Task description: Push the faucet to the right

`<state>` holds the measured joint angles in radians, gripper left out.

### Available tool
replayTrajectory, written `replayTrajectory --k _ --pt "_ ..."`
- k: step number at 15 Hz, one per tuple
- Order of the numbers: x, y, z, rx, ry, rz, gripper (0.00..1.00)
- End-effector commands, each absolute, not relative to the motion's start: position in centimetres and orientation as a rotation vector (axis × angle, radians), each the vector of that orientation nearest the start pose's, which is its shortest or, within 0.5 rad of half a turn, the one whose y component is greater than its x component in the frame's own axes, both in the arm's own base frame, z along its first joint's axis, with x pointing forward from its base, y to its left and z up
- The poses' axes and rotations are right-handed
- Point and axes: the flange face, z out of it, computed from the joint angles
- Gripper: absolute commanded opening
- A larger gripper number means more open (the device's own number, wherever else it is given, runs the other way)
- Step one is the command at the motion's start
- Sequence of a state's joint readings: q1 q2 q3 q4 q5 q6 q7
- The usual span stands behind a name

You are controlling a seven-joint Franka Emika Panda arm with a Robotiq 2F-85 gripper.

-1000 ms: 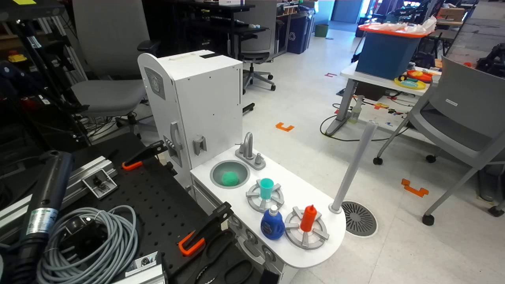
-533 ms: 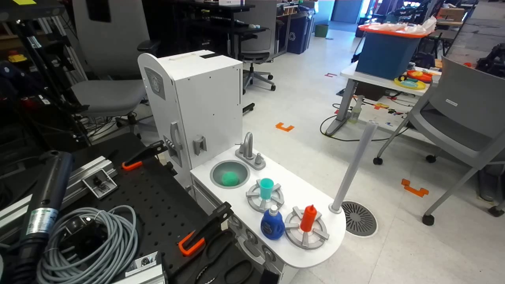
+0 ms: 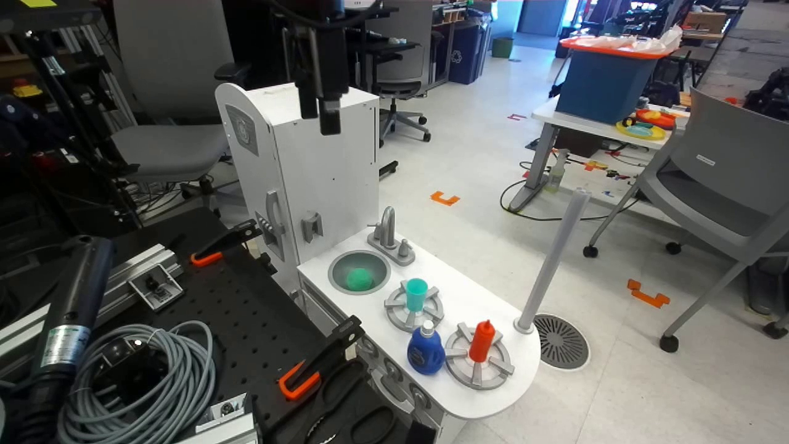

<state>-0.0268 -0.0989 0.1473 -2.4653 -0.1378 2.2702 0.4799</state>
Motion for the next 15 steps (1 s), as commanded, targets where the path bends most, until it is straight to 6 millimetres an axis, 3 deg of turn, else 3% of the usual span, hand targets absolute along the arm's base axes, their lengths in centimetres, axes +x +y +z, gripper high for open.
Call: replayTrajectory --k 1,5,9,15 --pt "51.1 5.5 26.8 -3.317 0.449 0.061 1.0" --pt "55.7 5.8 19.4 -3.373 0.327 0.014 1.0" --pt "59.1 7.0 11.6 -3.366 0.149 -0.057 1.0" --pt "60.9 12.3 3.4 -3.291 -0.17 -0.139 1.0"
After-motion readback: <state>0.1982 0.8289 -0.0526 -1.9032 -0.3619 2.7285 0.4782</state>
